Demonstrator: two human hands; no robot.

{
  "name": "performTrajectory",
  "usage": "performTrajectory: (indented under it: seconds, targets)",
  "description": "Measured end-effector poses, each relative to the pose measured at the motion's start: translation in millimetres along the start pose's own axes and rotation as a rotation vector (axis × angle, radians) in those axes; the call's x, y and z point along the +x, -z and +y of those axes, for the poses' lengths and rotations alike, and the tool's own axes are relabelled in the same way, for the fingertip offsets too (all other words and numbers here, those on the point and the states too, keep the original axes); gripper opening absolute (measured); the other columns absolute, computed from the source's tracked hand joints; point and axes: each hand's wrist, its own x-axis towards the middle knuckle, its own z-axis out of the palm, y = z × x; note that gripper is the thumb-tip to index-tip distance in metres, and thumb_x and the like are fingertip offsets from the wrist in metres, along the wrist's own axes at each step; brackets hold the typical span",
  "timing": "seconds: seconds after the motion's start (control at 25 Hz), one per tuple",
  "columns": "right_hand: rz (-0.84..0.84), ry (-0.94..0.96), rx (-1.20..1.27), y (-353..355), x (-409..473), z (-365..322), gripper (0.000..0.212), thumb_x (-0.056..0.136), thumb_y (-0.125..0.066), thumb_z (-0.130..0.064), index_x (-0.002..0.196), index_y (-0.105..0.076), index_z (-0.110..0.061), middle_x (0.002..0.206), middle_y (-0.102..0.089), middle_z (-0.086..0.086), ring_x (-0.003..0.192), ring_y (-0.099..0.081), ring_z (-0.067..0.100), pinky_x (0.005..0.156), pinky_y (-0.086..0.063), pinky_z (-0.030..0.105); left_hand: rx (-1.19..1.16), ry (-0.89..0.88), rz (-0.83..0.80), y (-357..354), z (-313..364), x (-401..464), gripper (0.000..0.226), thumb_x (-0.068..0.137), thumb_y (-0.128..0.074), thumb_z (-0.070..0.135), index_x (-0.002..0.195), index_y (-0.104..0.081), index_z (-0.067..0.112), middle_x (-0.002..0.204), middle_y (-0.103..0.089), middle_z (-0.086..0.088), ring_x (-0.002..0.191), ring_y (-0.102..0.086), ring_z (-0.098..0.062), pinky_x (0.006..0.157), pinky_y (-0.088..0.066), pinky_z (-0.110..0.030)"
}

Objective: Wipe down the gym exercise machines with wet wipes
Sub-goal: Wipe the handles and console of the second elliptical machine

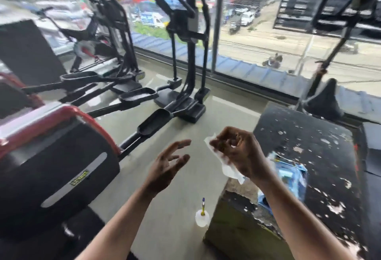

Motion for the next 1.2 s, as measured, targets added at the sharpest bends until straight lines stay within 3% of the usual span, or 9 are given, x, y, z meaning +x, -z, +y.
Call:
performTrajectory:
  seconds: [0.08, 0.2, 0.4, 0.48, 0.6, 0.68, 0.8, 1.04, 1.2]
  targets:
    - [-0.067, 0.041, -0.019, -43.6, 8.2, -17.1, 0.021, 0.084, -0.082, -0.032, 0.075, -0.068, -0.02, 0.057, -0.056, -0.01, 0.052, -0.045, 0.007, 0.052, -0.037, 0.024, -0.001, 0.023, -0.027, 39.8, -3.6, -29.9, 0.047, 0.096, -0.061, 0.055, 0.141, -0.058, 0.043, 0.151, -0.054, 0.02, 0.138, -0.055, -0.013, 0.117, -0.044, -0.047]
    - [-0.268, 0.131, -0.038, -125.1, 7.7, -50.1, 0.007, 0.088, -0.079, -0.021, 0.082, -0.077, -0.022, 0.067, -0.067, -0.017, 0.058, -0.055, -0.003, 0.059, -0.042, 0.016, 0.034, 0.031, 0.044, 108.4, -11.4, -81.2, 0.053, 0.1, -0.066, 0.043, 0.151, -0.051, 0.038, 0.157, -0.047, 0.021, 0.146, -0.045, -0.009, 0.122, -0.037, -0.047]
    - [-0.526, 0.225, -0.082, -245.4, -3.7, -88.9, 0.007, 0.09, -0.077, -0.024, 0.096, -0.081, -0.025, 0.092, -0.078, -0.011, 0.09, -0.074, 0.01, 0.083, -0.057, 0.037, 0.045, 0.064, 0.153, 212.5, -23.2, -169.9, 0.056, 0.099, -0.072, 0.029, 0.151, -0.052, 0.031, 0.153, -0.053, 0.021, 0.145, -0.044, -0.001, 0.123, -0.033, -0.038]
    - [-0.591, 0.266, -0.041, -291.0, -10.8, -102.8, 0.008, 0.089, -0.079, -0.027, 0.095, -0.081, -0.022, 0.091, -0.078, -0.004, 0.09, -0.075, 0.019, 0.082, -0.058, 0.043, 0.026, 0.105, 0.16, 244.2, -28.0, -203.7, 0.054, 0.097, -0.075, 0.029, 0.147, -0.055, 0.035, 0.148, -0.056, 0.023, 0.141, -0.046, 0.005, 0.122, -0.031, -0.03]
    - [-0.667, 0.297, -0.033, -347.1, -17.0, -119.2, 0.005, 0.086, -0.082, -0.024, 0.088, -0.079, -0.019, 0.082, -0.076, 0.0, 0.078, -0.07, 0.011, 0.073, -0.056, 0.036, -0.048, 0.154, 0.238, 273.0, -34.6, -238.7, 0.045, 0.094, -0.078, 0.029, 0.137, -0.065, 0.035, 0.136, -0.068, 0.014, 0.132, -0.059, -0.004, 0.119, -0.039, -0.032]
    - [-0.707, 0.302, -0.031, -380.8, -16.6, -126.6, 0.01, 0.084, -0.083, -0.026, 0.081, -0.076, -0.018, 0.077, -0.074, 0.004, 0.071, -0.066, 0.013, 0.068, -0.055, 0.041, -0.105, 0.184, 0.346, 292.4, -42.5, -256.7, 0.021, 0.093, -0.08, 0.026, 0.113, -0.077, 0.021, 0.113, -0.077, 0.0, 0.112, -0.071, -0.018, 0.11, -0.051, -0.045]
    - [-0.747, 0.34, -0.072, -438.2, -9.7, -137.5, 0.021, 0.082, -0.084, -0.033, 0.073, -0.069, -0.02, 0.068, -0.069, 0.005, 0.06, -0.058, 0.011, 0.057, -0.05, 0.038, -0.147, 0.231, 0.527, 331.6, -56.3, -288.4, 0.014, 0.092, -0.082, 0.027, 0.084, -0.076, 0.017, 0.082, -0.071, 0.0, 0.081, -0.064, -0.013, 0.082, -0.051, -0.035]
    - [-0.807, 0.372, -0.099, -558.1, 20.7, -144.4, 0.011, 0.084, -0.082, -0.032, 0.076, -0.075, -0.027, 0.071, -0.068, -0.012, 0.058, -0.056, 0.001, 0.06, -0.044, 0.021, -0.137, 0.3, 0.682, 421.3, -85.0, -329.8, 0.017, 0.092, -0.079, 0.023, 0.093, -0.079, 0.006, 0.094, -0.076, -0.018, 0.084, -0.068, -0.017, 0.082, -0.055, -0.036]
    - [-0.903, 0.422, -0.047, -647.9, 46.3, -158.8, 0.005, 0.088, -0.079, -0.026, 0.087, -0.08, -0.022, 0.083, -0.07, -0.016, 0.07, -0.064, -0.001, 0.067, -0.045, 0.016, -0.215, 0.384, 0.79, 489.1, -105.8, -341.9, 0.021, 0.085, -0.082, 0.027, 0.088, -0.079, 0.007, 0.084, -0.073, -0.014, 0.077, -0.065, -0.018, 0.074, -0.056, -0.029]
